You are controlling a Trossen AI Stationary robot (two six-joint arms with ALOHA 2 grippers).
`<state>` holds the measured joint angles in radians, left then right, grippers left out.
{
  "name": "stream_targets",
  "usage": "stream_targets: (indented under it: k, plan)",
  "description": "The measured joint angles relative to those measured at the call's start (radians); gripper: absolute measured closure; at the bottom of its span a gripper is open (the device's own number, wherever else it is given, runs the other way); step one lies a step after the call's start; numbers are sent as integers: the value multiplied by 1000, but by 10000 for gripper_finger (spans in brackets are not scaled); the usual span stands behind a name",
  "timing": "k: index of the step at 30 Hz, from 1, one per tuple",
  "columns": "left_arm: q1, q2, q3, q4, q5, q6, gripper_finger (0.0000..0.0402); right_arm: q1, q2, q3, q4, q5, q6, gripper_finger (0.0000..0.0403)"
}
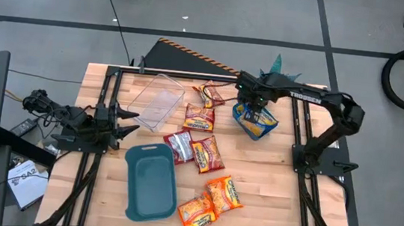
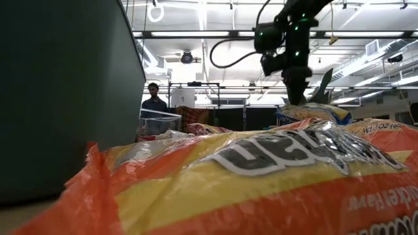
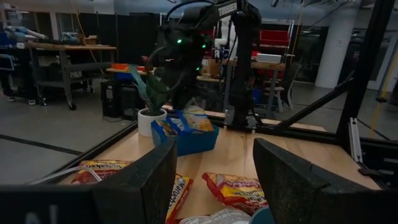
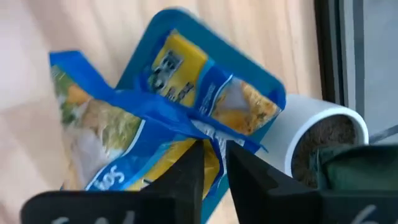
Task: Sort Maruchan noodles
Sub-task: Put the blue noodle pack into the blue bin, then put the red noodle pack into the transparent bin
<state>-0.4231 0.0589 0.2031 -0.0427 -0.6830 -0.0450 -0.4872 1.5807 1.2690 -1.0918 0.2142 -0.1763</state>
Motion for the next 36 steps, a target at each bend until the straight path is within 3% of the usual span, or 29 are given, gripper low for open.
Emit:
stream_targets:
  k: [9, 17, 22, 26, 33, 36]
  plan:
    - [0, 0, 0, 4, 0, -30, 184, -33, 80, 6, -6, -30, -13, 305]
    - [0, 0, 0, 9, -9, -26, 184, -42, 22, 86, -47, 25, -21, 304]
    - [2, 6, 0, 30, -255, -35, 184, -48, -29, 93, -41, -10, -67, 293]
    - [1, 41, 0, 87, -274, -23, 184, -57, -68, 93, -57, -11, -57, 259]
    - [1, 160, 54, 89, -282, -81, 192, -57, -137, 93, -31, -22, 30, 163]
    - [6, 248, 94, 23, -262, -129, 200, -47, -168, 84, -8, -110, 81, 134]
